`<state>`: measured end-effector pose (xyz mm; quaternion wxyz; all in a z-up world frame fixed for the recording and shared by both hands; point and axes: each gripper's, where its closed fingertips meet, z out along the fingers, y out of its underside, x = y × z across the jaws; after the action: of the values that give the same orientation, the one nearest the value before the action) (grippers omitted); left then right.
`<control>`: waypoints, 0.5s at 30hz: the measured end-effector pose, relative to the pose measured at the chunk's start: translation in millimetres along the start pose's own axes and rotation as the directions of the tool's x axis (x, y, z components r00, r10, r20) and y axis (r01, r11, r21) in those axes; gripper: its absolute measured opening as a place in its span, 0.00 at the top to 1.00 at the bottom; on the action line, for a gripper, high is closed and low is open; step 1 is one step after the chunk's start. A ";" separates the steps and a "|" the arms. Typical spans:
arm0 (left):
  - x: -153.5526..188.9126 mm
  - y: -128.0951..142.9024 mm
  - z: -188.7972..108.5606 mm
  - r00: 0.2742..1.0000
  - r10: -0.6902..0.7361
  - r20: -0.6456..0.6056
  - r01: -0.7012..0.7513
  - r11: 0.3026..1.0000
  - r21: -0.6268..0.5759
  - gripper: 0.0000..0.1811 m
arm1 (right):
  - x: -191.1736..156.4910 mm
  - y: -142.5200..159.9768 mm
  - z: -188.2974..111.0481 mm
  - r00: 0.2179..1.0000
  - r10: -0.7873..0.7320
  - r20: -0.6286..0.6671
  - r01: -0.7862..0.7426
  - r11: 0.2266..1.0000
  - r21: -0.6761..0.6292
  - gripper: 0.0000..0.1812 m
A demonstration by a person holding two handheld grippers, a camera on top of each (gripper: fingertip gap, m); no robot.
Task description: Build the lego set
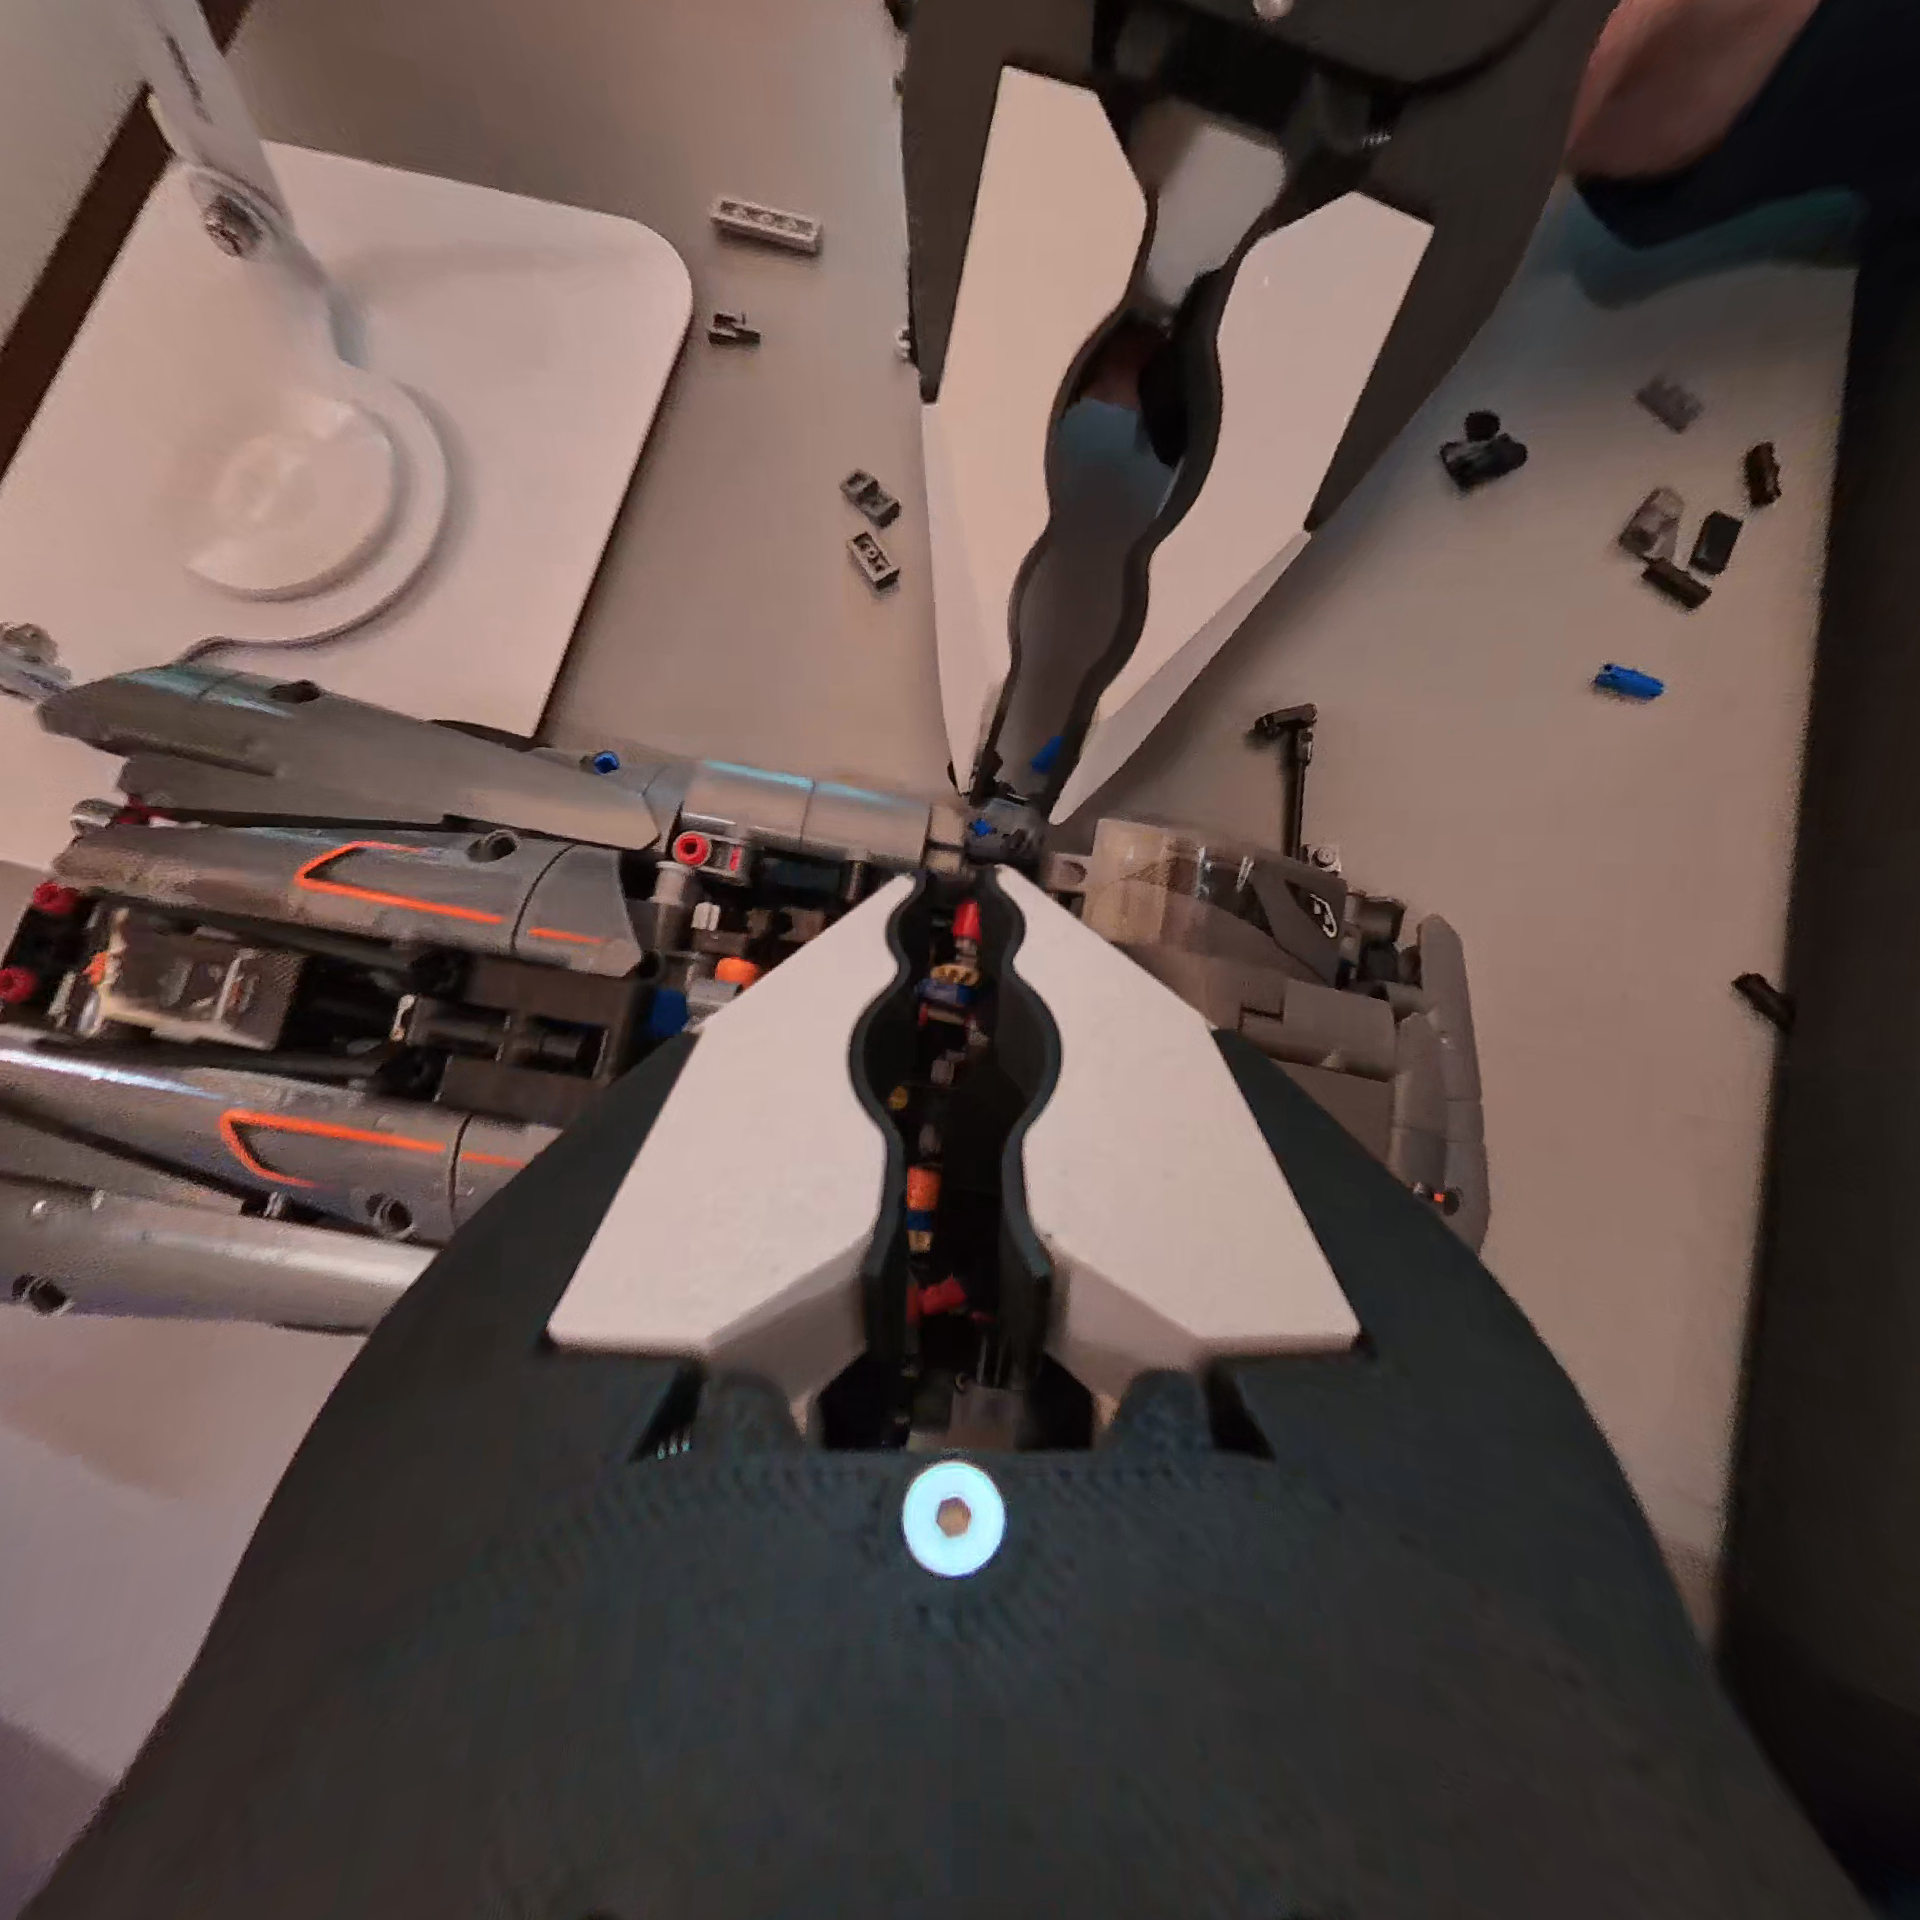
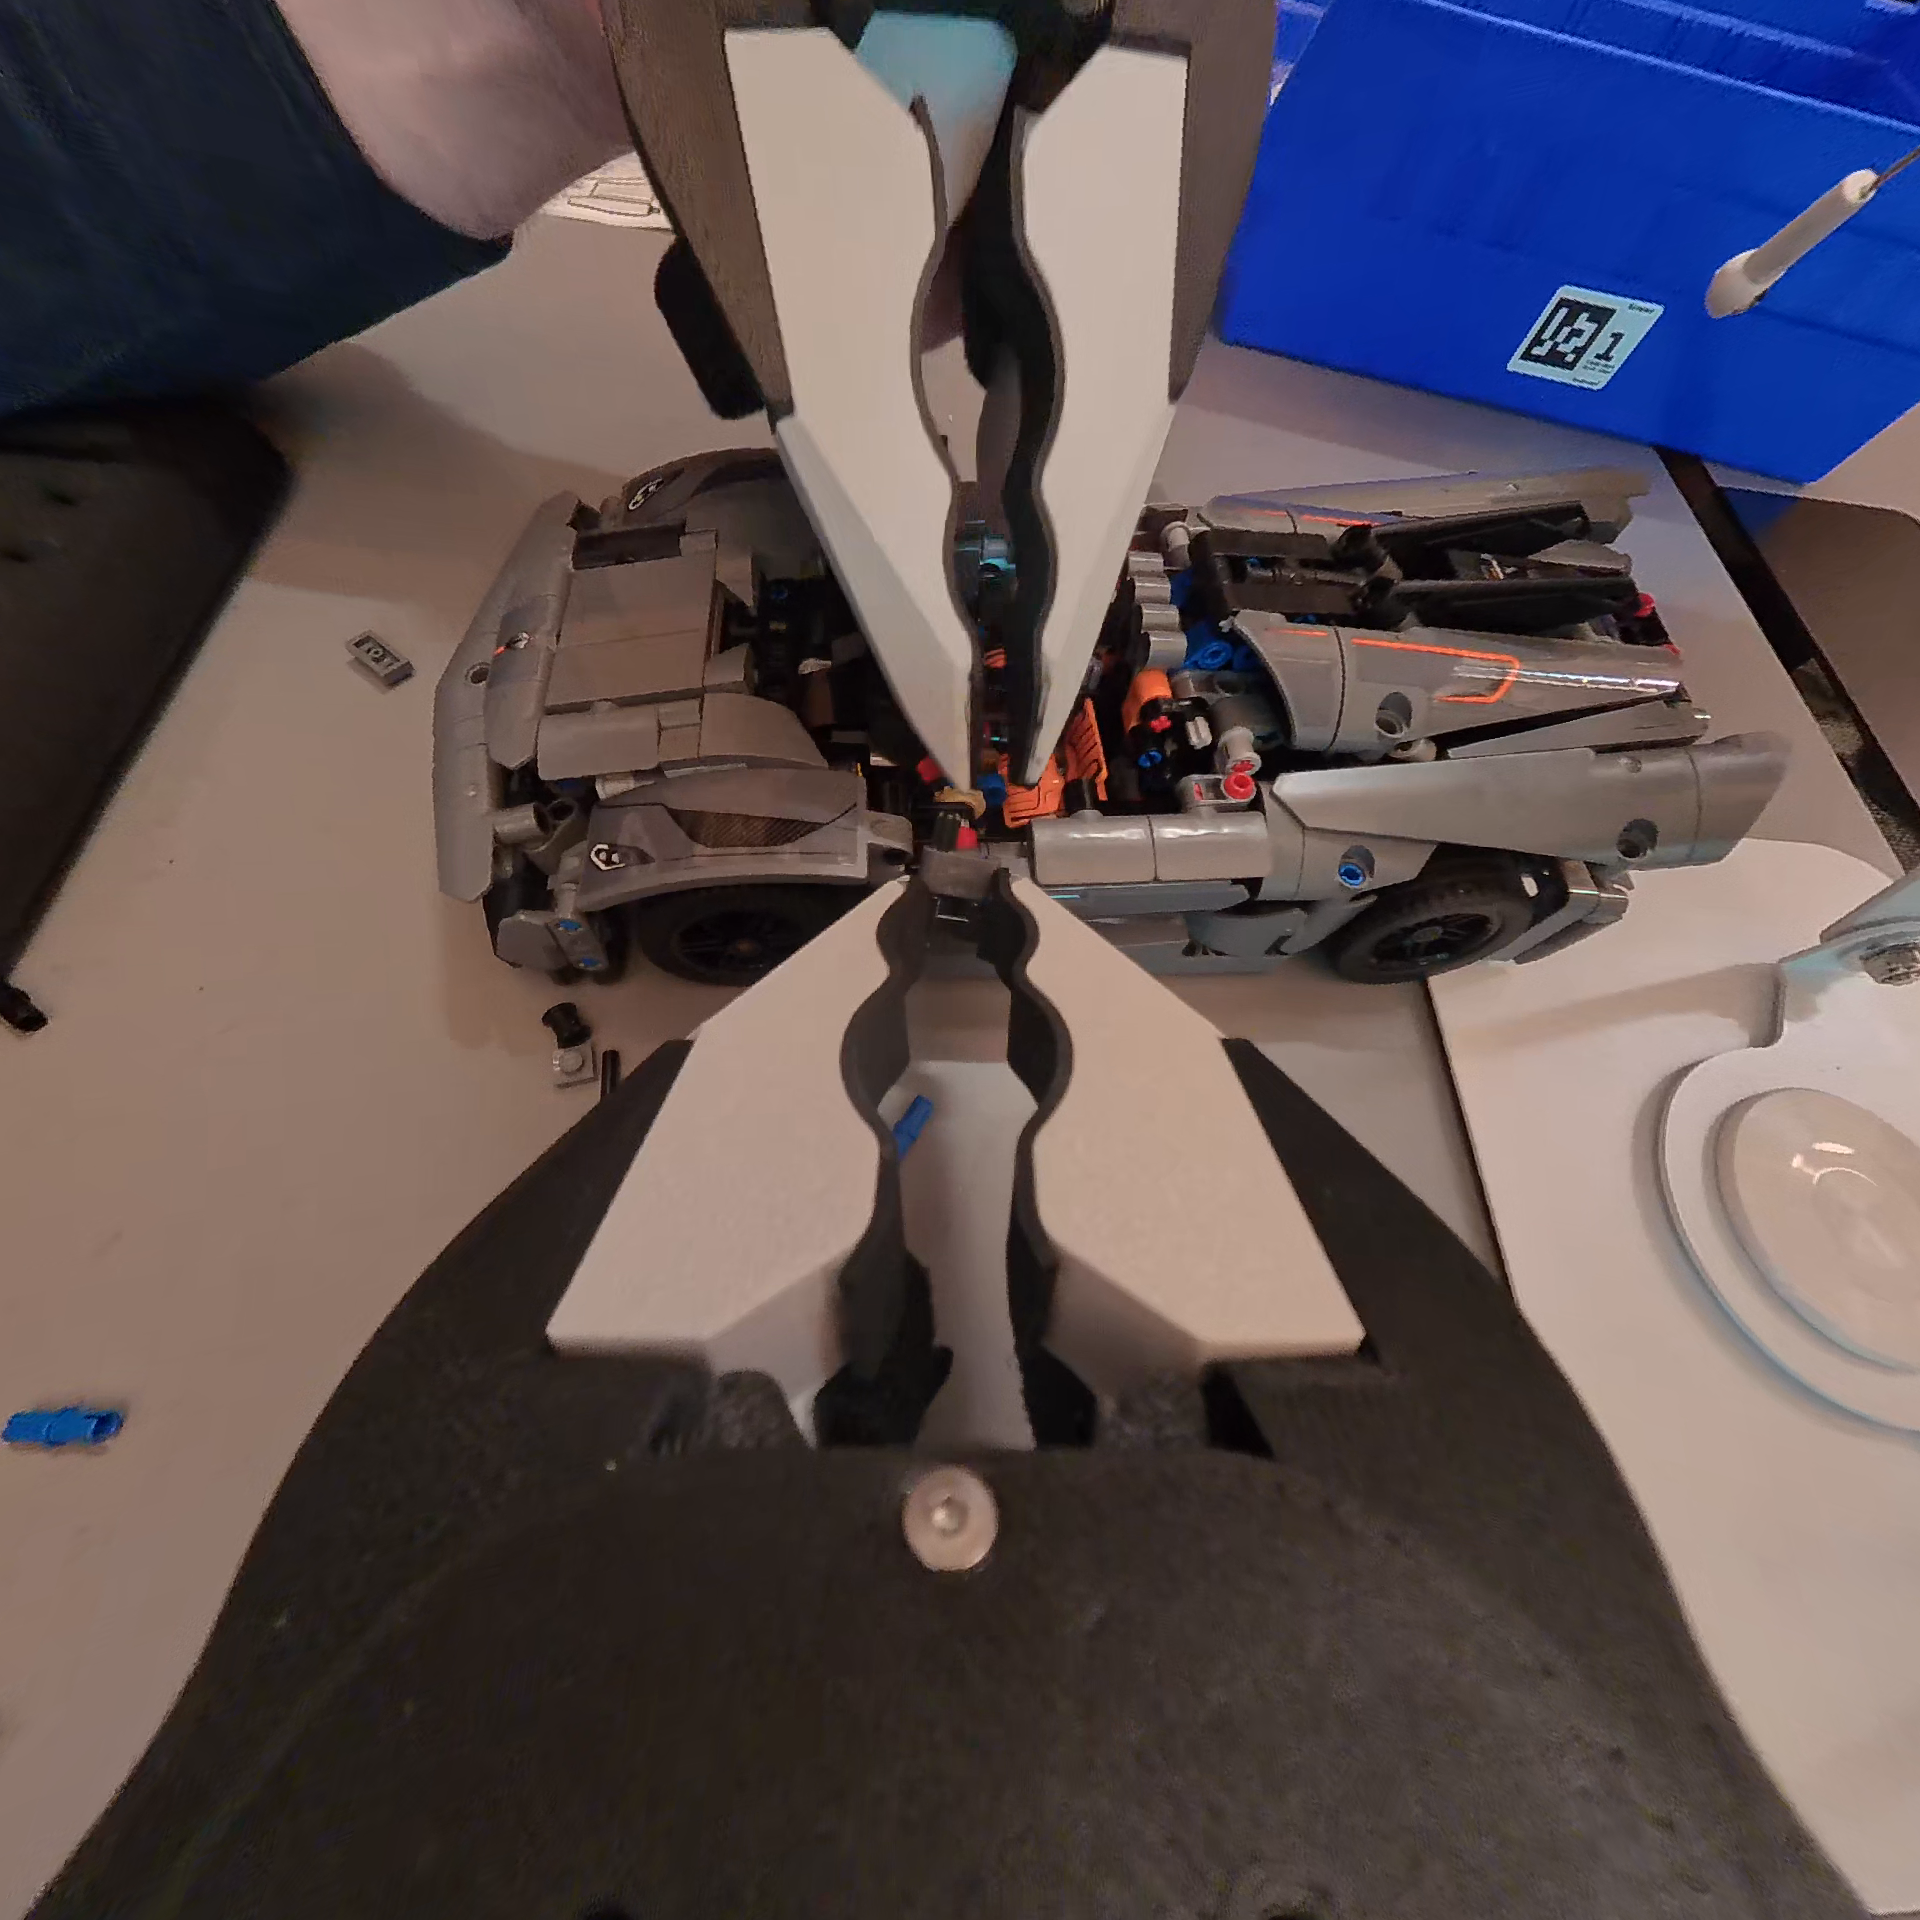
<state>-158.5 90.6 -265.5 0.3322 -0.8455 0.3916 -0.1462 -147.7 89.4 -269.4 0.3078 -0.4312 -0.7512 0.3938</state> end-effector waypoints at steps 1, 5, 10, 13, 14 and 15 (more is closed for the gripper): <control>2.4 -1.8 2.1 1.000 0.004 -0.013 -0.004 1.000 0.008 0.97 | 0.1 0.0 0.0 1.000 0.001 0.000 -0.001 1.000 0.000 0.95; 5.0 -3.4 2.9 1.000 -0.001 -0.030 0.001 1.000 0.013 0.97 | 0.0 0.7 0.2 1.000 0.002 0.000 -0.002 1.000 -0.002 0.94; 10.8 -8.0 -1.5 0.997 -0.012 -0.074 0.015 0.999 0.052 0.94 | 0.5 -0.1 0.1 1.000 0.008 -0.003 -0.008 1.000 0.001 0.94; 11.7 -1.7 5.3 0.997 -0.006 -0.075 0.007 1.000 0.010 0.93 | 0.5 -0.8 0.2 1.000 0.012 -0.003 -0.012 1.000 0.006 0.94; 11.5 -0.9 7.7 0.997 -0.007 -0.074 0.007 1.000 0.000 0.94 | 0.5 -1.0 0.2 1.000 0.014 -0.003 -0.014 1.000 0.008 0.94; 11.7 -2.8 8.8 0.997 -0.009 -0.077 0.010 1.000 0.008 0.95 | 0.5 -1.1 0.3 1.000 0.015 -0.002 -0.015 1.000 0.009 0.94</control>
<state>-144.9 86.9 -270.2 0.3194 -0.8398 0.3995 -0.1820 -148.6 89.4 -268.6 0.3076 -0.4359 -0.7458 0.3989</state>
